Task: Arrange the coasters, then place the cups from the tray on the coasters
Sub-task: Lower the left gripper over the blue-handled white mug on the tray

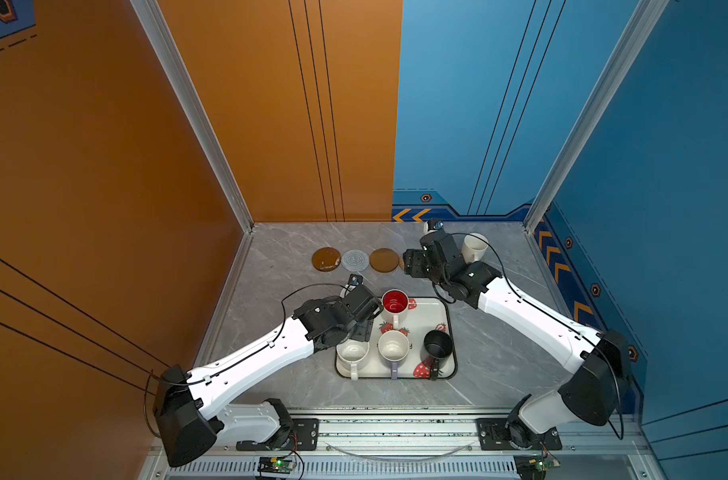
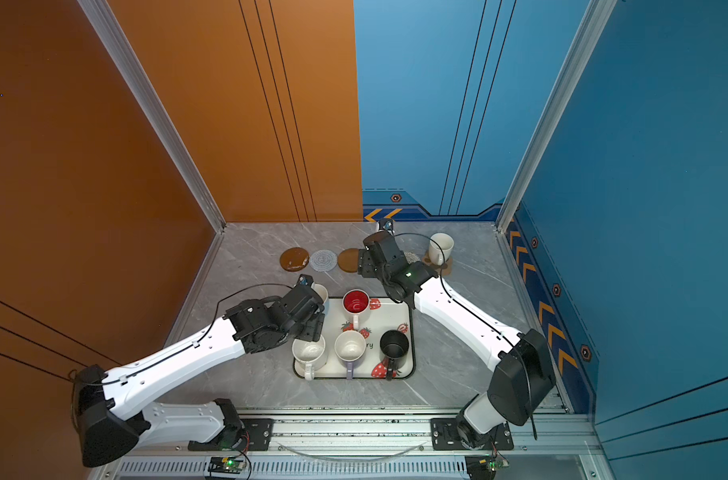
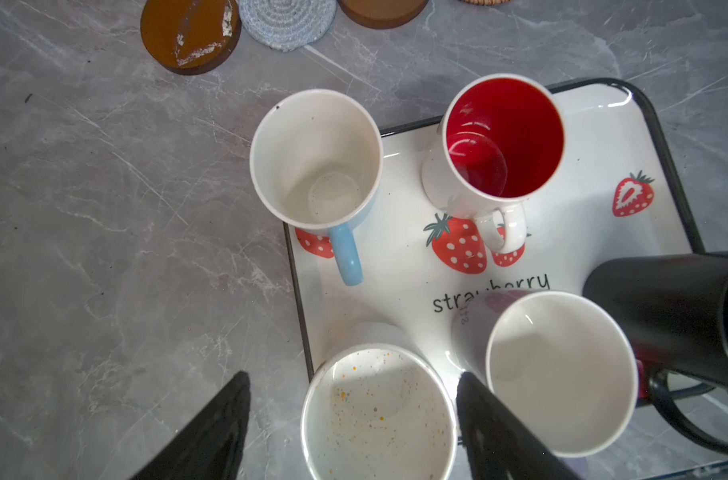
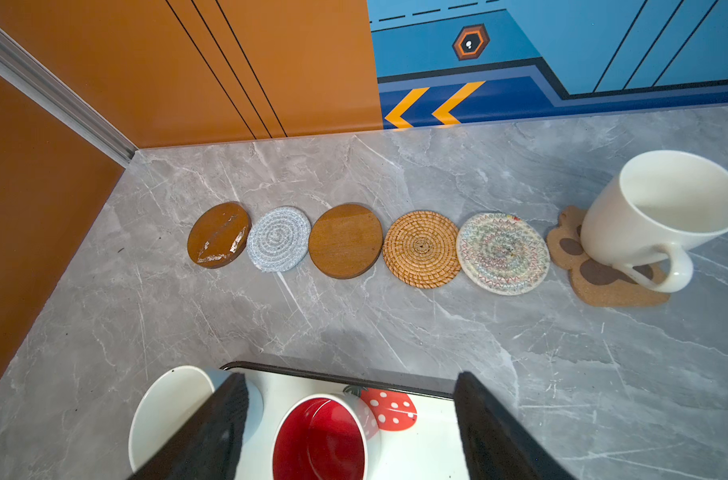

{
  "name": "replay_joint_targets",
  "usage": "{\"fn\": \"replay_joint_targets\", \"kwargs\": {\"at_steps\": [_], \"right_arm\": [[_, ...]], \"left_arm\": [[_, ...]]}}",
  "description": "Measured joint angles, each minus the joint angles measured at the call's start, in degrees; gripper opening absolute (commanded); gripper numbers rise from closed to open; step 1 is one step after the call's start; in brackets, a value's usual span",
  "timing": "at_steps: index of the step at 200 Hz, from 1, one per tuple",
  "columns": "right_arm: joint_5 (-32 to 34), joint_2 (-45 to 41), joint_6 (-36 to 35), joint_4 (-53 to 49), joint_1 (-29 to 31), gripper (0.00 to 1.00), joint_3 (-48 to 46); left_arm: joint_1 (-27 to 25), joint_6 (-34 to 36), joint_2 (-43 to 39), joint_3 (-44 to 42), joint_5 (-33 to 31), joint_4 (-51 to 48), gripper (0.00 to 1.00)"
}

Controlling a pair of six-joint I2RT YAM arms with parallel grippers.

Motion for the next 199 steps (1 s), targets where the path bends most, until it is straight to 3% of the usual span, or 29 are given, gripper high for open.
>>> {"fn": "replay_joint_targets", "kwargs": {"at_steps": [199], "right_arm": [[-3.10,-0.42,0.04,3.02,-2.73,0.76,-2.29]], "left_arm": [[8.79,-0.37,10.21,-3.30,8.37,11.91,0.65]]}}
